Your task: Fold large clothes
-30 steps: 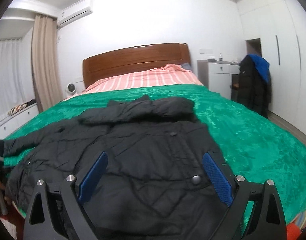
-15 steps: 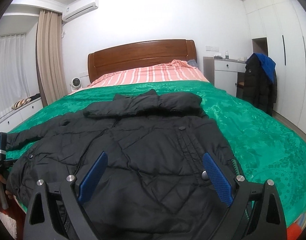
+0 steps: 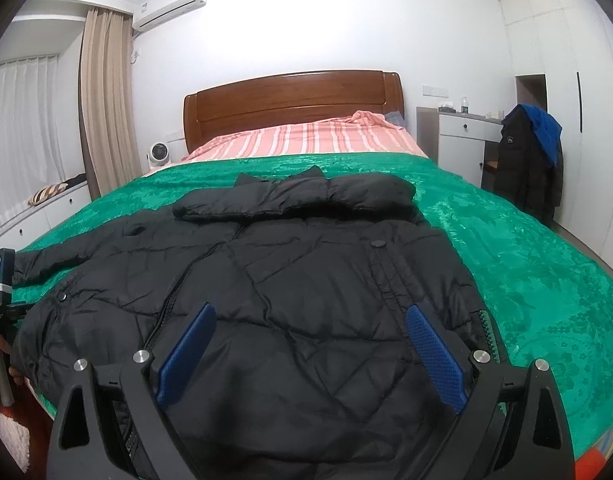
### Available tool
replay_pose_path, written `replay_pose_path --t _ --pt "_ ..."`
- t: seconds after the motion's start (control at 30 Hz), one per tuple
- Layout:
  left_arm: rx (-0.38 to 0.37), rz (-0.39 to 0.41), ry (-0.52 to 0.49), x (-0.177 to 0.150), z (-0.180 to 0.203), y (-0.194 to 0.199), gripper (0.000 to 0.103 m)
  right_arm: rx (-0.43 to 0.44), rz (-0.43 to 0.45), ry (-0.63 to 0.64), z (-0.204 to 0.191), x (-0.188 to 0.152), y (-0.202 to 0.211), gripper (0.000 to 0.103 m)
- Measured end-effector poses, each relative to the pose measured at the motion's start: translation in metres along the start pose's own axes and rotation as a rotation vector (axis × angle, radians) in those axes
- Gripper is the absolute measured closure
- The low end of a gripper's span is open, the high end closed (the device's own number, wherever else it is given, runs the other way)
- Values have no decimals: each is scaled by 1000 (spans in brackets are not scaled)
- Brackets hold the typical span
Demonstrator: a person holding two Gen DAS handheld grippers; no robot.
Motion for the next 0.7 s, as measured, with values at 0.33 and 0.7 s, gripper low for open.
replay_pose_path --t 0.33,0.7 --pt "-2 -3 1 -1 0 -1 0 11 -14 17 -6 -3 -4 8" --pt "-13 -24 2 1 -2 -1 0 13 -23 17 -7 -5 -6 8"
Point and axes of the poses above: each gripper's, at about its wrist camera, not at the fingertips, and y roughly against the way its jaws point, z to its right, x to its top, the point moved 7 cm from there along -y, roughly the way its jaws point, and after that the axes turned 6 degrees about x, right-handed, at the moved point
